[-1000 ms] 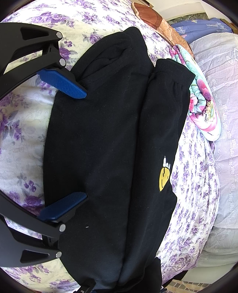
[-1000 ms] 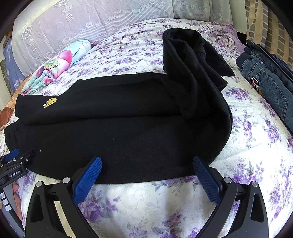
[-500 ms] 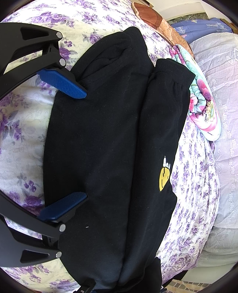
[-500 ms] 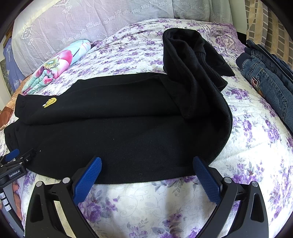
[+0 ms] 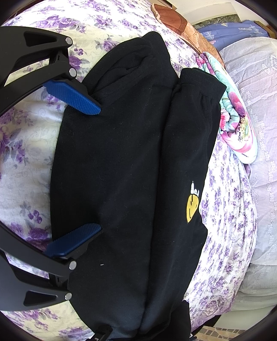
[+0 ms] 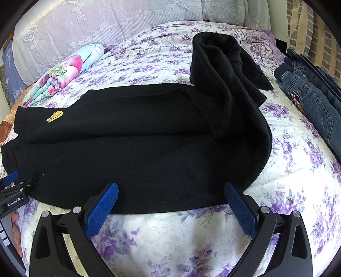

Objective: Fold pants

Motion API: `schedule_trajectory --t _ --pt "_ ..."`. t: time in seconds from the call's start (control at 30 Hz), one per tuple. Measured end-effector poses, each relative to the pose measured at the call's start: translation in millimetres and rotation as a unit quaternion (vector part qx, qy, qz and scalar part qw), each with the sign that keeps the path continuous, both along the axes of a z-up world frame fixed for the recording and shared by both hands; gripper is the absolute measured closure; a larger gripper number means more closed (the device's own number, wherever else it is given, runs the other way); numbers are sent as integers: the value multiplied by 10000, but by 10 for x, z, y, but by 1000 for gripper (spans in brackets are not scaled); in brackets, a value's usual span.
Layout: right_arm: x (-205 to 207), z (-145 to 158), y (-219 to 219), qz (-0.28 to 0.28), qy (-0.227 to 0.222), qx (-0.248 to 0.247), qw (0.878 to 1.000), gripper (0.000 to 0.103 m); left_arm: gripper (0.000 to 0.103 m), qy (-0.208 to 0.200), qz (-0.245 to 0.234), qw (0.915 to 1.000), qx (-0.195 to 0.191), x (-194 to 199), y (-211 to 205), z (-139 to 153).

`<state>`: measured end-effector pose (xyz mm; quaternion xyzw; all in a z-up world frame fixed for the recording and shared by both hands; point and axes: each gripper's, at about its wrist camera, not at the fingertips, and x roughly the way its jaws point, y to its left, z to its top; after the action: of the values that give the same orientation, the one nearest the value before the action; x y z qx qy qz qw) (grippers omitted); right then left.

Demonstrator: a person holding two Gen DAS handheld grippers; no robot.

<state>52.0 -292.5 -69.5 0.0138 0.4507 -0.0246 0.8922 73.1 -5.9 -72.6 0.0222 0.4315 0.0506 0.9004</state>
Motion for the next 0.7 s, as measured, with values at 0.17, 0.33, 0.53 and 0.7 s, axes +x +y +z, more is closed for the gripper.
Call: schedule_trajectory --t 0.17,0.33,0.53,0.7 --pt "-228 122 -194 192 -441 823 9955 4 5 -186 -192 9992 -290 -145 100 88" --pt "-611 241 -621 -156 -1269 1703 9771 4 5 -509 -259 9982 -174 -424 306 250" --pt "-267 618 -620 19 -1499 416 9878 4 4 -826 -50 9964 -154 -250 685 697" --pt "347 737 -636 54 -1249 637 9901 4 4 -914 181 9949 -390 49 939 908"
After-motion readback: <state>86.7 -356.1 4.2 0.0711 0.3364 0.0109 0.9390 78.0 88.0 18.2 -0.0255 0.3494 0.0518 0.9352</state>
